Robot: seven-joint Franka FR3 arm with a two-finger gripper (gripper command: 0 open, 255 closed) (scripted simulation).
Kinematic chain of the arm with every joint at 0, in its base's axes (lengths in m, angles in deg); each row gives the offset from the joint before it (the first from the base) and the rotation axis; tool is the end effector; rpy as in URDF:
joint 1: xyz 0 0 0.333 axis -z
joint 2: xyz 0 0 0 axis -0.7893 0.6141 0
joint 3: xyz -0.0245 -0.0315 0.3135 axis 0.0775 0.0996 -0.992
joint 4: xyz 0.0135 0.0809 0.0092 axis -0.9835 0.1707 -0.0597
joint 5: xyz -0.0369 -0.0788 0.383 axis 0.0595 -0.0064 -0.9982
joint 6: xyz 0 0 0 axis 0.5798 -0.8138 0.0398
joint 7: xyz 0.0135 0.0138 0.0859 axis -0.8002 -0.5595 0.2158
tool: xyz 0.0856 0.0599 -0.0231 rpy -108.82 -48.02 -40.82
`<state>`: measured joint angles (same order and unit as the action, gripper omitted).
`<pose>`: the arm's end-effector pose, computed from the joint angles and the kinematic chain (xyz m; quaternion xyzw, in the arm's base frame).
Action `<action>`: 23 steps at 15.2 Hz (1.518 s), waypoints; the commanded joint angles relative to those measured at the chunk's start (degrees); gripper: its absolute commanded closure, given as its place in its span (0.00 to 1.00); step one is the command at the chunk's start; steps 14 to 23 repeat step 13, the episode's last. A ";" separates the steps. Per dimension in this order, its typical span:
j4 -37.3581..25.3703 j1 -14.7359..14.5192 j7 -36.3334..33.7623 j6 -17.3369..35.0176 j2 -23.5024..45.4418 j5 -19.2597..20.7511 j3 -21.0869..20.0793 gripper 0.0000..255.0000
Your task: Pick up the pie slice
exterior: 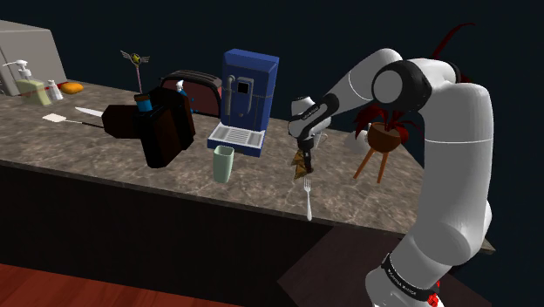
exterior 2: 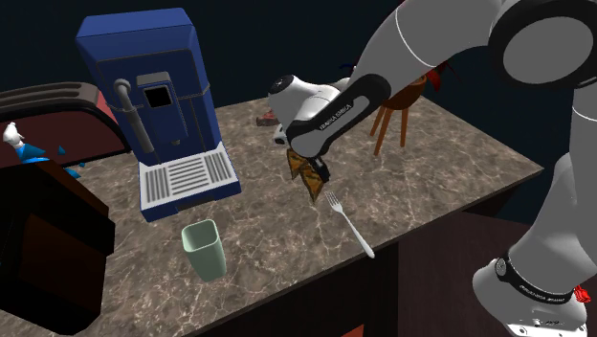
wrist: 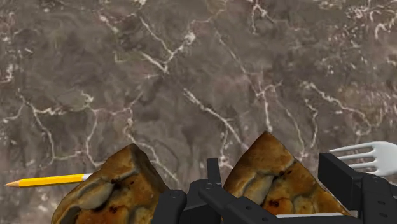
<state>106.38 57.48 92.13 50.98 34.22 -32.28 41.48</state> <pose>0.5590 -0.1933 0.2223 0.9255 0.3362 -0.1686 0.0457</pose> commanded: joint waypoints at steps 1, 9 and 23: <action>0.16 -0.13 0.16 -1.11 -1.28 0.12 0.10 1.00; -0.61 -0.52 0.96 -5.91 -5.43 0.41 0.36 1.00; -0.95 -0.62 1.18 -7.24 -6.45 0.49 0.42 1.00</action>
